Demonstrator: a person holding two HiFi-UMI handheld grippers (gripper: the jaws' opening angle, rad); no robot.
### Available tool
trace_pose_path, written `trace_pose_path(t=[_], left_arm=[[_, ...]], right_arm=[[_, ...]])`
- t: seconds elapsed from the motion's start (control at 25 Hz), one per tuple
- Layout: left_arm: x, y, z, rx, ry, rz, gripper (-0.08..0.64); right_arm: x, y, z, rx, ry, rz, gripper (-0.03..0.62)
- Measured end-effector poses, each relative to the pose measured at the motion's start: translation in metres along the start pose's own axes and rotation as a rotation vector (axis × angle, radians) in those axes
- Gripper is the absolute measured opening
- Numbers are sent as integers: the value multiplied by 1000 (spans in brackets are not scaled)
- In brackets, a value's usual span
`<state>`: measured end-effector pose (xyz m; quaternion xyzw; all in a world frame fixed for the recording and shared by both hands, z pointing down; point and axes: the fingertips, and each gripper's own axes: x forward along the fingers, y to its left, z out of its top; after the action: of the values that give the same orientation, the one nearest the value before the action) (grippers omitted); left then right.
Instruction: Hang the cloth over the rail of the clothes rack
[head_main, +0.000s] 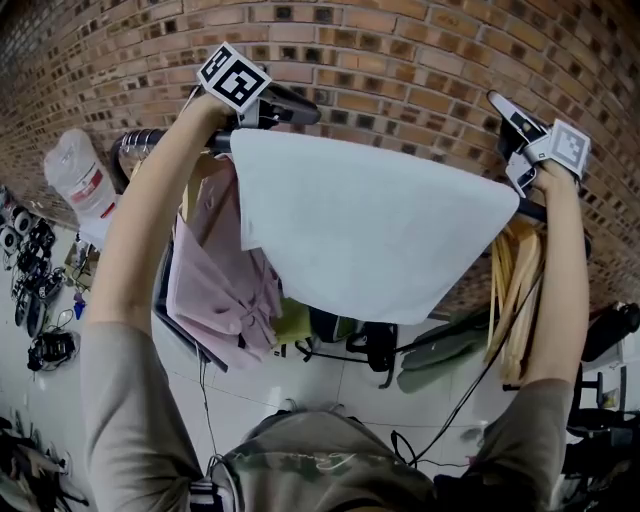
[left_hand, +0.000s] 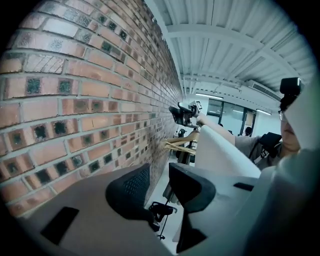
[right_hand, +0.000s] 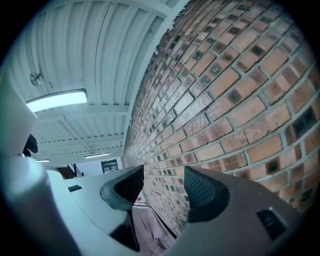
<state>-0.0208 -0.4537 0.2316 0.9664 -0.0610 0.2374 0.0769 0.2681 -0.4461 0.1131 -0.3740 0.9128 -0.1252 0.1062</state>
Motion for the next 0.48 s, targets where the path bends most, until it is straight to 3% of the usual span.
trace_pose_path(t=[0.48], left_arm=[[-4,1,10,-17,-53,0,109]], right_arm=[[4,5,-3,-21,25,22,236]])
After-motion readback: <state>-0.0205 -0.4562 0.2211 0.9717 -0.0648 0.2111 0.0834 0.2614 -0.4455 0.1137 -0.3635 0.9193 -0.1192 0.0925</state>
